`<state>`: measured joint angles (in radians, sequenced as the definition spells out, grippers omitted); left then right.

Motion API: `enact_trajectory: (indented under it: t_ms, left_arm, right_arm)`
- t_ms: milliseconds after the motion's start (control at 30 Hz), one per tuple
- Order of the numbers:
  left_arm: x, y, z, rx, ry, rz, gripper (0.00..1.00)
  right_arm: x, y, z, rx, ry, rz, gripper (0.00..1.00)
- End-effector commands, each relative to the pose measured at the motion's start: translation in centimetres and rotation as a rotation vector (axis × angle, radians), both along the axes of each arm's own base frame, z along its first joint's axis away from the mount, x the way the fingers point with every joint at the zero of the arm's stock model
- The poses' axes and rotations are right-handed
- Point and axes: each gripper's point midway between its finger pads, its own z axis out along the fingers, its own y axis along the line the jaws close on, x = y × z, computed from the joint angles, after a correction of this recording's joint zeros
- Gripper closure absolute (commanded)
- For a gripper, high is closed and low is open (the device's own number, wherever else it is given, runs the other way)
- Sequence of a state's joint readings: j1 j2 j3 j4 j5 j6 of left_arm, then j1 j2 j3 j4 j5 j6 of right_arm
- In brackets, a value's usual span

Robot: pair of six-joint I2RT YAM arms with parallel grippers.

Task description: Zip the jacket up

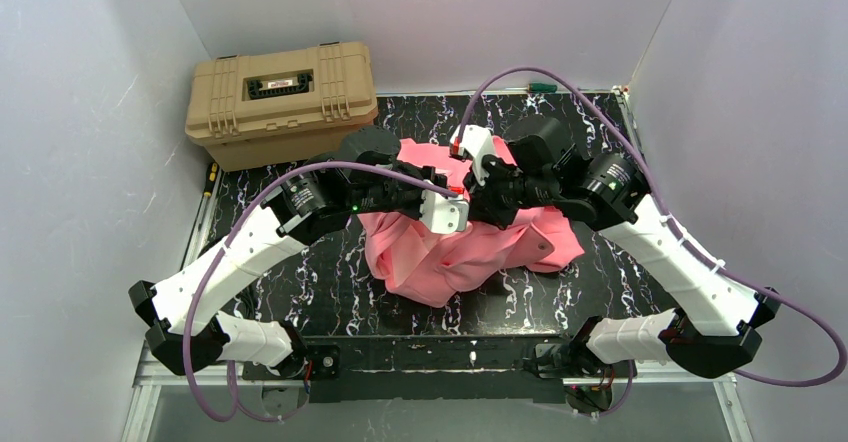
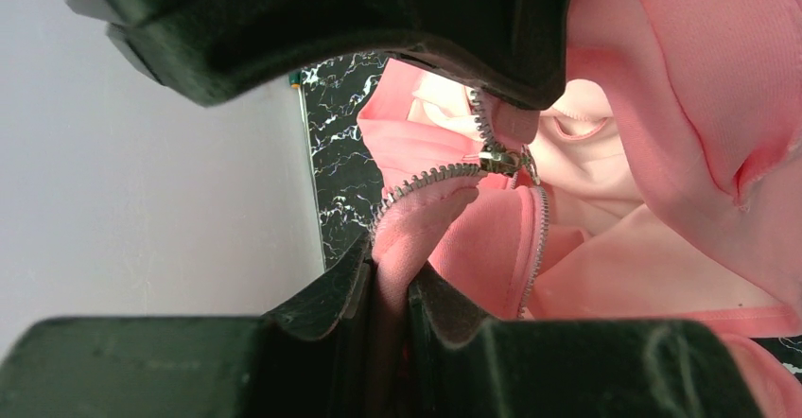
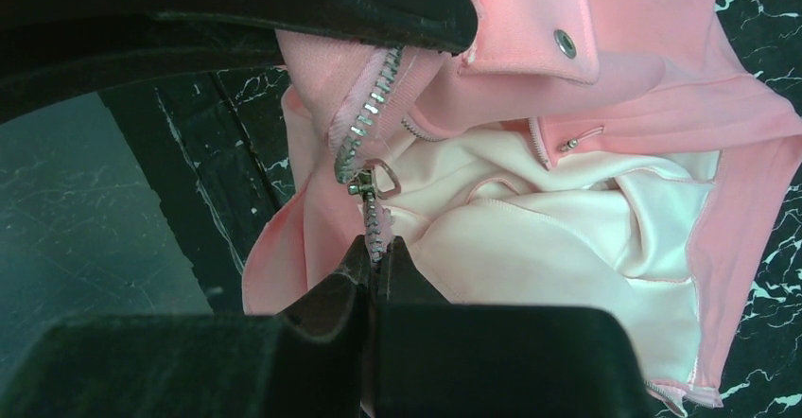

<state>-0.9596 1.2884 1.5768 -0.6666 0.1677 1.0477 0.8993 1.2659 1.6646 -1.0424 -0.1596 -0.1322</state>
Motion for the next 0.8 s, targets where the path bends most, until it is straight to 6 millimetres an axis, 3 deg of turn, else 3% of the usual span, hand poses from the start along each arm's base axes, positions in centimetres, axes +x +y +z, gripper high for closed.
enact_trajectory:
  t_ms: [0, 133, 767]
  left_arm:
    - [-0.5, 0.2, 1.4, -0.042, -0.032, -0.015, 1.00]
    - [-0.5, 0.2, 1.5, -0.043, -0.037, -0.013, 1.00]
    - [-0.5, 0.2, 1.4, -0.040, -0.039, -0.015, 1.00]
  right_arm:
    - [-0.1, 0.6, 1.1, 0.055, -0.021, 0.008, 0.99]
    - [-0.2, 0.2, -0.2, 0.022, -0.001, -0.005, 0.99]
    - [0.3, 0.8, 2.7, 0.105, -0.064, -0.006, 0.99]
